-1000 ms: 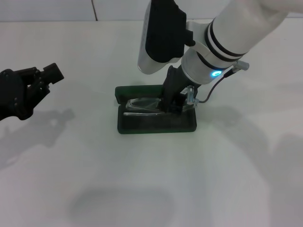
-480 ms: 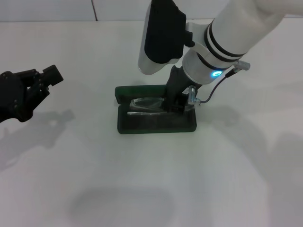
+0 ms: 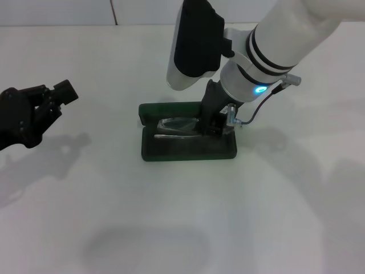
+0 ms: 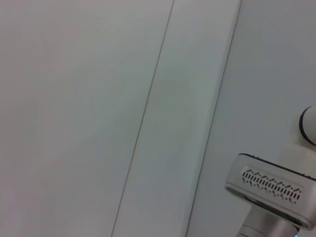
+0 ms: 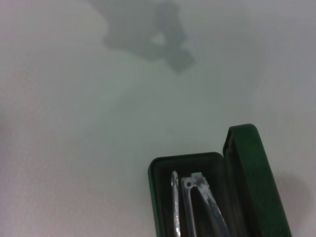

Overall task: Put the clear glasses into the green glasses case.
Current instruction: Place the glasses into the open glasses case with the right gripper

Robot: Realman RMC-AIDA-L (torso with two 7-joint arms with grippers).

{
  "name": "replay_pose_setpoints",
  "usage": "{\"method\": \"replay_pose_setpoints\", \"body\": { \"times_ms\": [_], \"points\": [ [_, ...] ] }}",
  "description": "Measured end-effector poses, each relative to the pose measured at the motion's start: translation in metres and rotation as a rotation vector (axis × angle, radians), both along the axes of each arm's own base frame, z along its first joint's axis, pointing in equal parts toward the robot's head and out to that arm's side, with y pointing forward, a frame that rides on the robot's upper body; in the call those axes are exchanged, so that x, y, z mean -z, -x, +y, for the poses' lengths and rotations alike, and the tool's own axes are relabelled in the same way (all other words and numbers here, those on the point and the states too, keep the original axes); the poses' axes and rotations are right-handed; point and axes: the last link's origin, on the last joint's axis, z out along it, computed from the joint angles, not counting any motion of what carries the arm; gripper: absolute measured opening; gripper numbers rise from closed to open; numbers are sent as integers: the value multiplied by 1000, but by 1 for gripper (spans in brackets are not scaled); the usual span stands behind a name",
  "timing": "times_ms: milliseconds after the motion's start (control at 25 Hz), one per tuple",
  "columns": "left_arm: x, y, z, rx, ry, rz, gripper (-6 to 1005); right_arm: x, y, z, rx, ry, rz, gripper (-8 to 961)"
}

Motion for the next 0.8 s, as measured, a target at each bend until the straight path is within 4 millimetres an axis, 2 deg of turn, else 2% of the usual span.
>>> {"method": "replay_pose_setpoints", "body": {
  "times_ms": [800],
  "points": [
    [0,0,0,2,-3,0,75,-2,0,4,-16,-20,-5,126]
  ]
}}
